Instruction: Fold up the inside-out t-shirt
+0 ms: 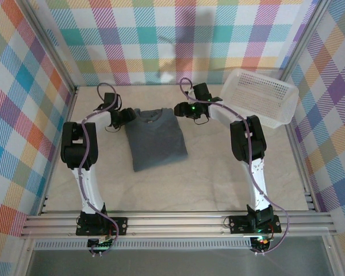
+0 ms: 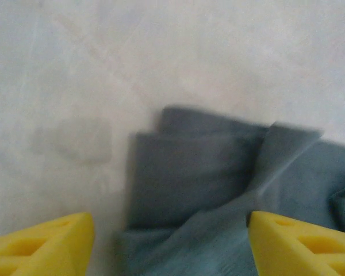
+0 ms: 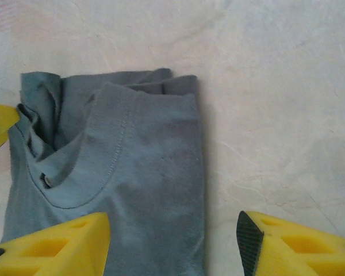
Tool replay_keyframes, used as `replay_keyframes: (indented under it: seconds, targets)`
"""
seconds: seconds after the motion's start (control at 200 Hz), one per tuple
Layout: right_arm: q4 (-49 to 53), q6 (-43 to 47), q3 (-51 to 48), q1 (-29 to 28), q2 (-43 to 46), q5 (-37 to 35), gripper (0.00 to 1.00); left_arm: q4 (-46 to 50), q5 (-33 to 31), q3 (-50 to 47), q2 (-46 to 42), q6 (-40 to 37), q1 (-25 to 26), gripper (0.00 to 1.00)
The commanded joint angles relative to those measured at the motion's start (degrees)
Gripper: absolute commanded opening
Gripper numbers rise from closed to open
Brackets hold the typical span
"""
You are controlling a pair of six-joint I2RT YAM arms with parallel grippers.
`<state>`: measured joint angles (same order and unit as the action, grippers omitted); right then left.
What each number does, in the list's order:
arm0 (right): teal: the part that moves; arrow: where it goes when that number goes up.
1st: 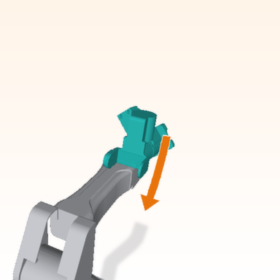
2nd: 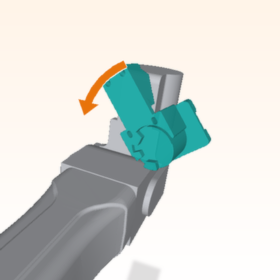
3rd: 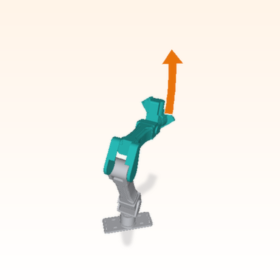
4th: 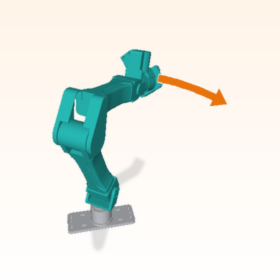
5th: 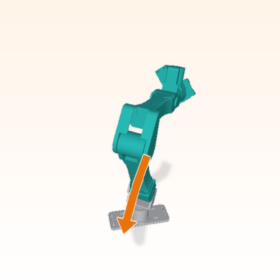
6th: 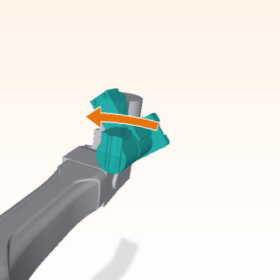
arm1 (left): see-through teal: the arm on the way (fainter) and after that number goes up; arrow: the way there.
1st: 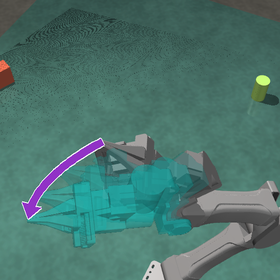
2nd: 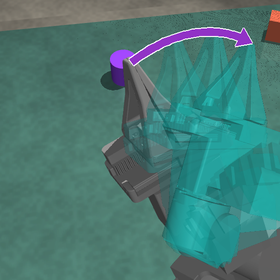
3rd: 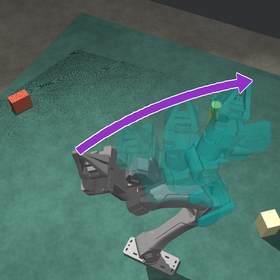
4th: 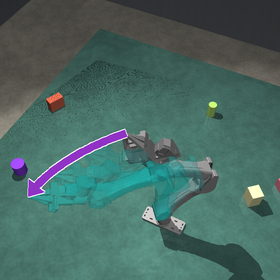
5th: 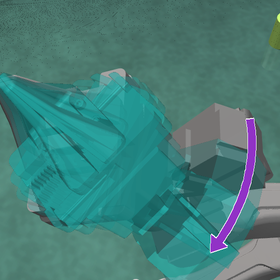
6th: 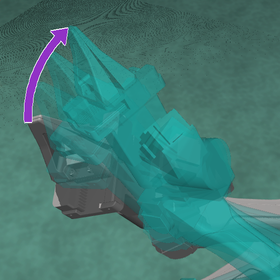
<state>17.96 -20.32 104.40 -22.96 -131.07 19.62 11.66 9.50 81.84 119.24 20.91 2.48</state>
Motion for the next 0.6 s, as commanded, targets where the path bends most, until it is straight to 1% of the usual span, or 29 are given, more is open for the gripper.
replay_keyframes:
  seconds: [0.0, 0.09, 0.24, 0.32, 0.355, 0.375, 0.41, 0.465, 0.52, 0.595]
  targets:
    - [1.53, 1.27, 1.36, -0.24, -1.08, 1.57, 0.61, 1.67, 2.78, 3.89, 3.52, -0.87, -0.17, 0.63]
    - [1.23, 0.69, 1.56, -0.24, -1.03, 2.11, 0.61, 6.45, 4.33, 7.23, 6.88, -0.42, -0.20, 0.59]
    - [2.08, 0.61, 2.87, -0.24, -1.34, 0.87, 0.62, 7.94, 4.30, 8.42, 8.24, 0.54, -0.02, 0.60]
    - [2.46, 0.61, 3.55, -0.24, -1.67, 0.22, 0.71, 7.71, 4.75, 8.64, 8.63, 0.45, 0.07, 0.62]
    - [2.92, 0.32, 4.61, -0.24, -2.52, 0.40, 0.75, 7.37, 5.46, 8.89, 9.04, 0.32, 0.23, 0.60]
    - [3.41, 0.01, 5.58, -0.24, -3.15, 0.53, 0.75, 7.15, 6.00, 8.93, 9.34, 0.23, 0.31, 0.58]
    - [4.49, -0.46, 7.49, -0.24, -4.55, 0.63, 0.75, 6.86, 6.75, 9.25, 9.96, 0.24, 0.47, 0.54]
    - [5.04, -1.72, 9.67, -0.26, -6.76, -0.11, 0.76, 6.65, 8.00, 9.86, 11.19, 0.58, 0.89, 0.44]
    - [4.65, -3.04, 10.89, -0.24, -8.52, -0.41, 0.76, 6.86, 8.84, 10.47, 12.18, 1.72, 1.27, 0.29]
    - [4.64, -4.31, 12.72, -0.40, -10.84, 0.25, 0.76, 6.56, 9.20, 10.13, 12.36, 2.74, 1.74, 0.12]
